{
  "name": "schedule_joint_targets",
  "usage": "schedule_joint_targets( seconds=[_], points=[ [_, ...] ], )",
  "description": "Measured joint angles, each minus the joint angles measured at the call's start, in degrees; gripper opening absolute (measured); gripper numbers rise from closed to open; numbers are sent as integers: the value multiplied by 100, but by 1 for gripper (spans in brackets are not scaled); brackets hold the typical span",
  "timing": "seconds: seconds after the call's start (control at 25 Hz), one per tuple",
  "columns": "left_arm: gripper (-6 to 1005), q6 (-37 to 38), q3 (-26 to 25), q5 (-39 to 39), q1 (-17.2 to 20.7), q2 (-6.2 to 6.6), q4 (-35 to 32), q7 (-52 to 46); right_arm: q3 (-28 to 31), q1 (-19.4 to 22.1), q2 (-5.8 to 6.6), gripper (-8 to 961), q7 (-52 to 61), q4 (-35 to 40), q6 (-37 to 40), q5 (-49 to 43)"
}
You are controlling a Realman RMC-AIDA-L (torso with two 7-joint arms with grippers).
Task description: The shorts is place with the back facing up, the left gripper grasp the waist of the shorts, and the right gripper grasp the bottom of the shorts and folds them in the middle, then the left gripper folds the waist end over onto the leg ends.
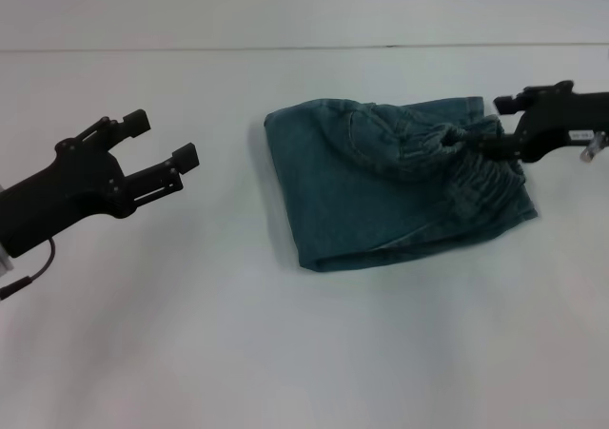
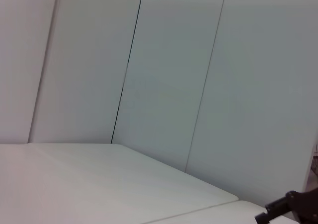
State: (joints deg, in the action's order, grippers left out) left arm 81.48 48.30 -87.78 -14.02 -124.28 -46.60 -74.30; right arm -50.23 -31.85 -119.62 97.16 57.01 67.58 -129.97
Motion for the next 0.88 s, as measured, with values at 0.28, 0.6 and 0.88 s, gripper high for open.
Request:
schedule_joint_targets(
  seconds=[0.28, 0.6, 0.88],
  points=[
    [921, -2, 15, -3, -23, -1, 90, 76, 9, 7, -2, 713, 245, -68, -649, 3],
    [921, 3, -19, -23, -28, 12, 136, 79, -66, -199, 21, 714, 171, 689, 828, -653],
    [921, 37, -112, -31, -9, 21, 108, 86, -190, -684, -16, 713, 346, 1327, 1622, -1538]
  ],
)
